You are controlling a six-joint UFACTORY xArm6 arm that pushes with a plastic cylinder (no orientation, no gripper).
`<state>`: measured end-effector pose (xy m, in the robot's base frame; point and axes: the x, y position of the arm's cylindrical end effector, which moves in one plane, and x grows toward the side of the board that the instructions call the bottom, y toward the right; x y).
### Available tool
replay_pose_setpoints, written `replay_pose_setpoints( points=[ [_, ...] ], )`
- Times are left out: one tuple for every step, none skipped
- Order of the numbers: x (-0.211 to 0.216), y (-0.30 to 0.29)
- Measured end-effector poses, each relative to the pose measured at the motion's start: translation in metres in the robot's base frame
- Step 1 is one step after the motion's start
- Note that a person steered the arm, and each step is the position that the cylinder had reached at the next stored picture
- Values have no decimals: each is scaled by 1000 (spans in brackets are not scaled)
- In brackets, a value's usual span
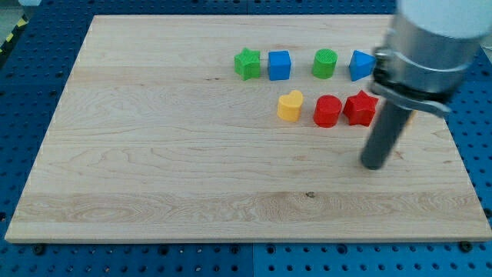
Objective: Point at the yellow hexagon
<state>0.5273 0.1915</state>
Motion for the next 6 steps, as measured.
replay_pose_setpoints(
  points=[
    [-3,36],
    [-31,74],
    [-49,95],
    [-65,111],
    [-101,126],
    [-107,120]
  ],
)
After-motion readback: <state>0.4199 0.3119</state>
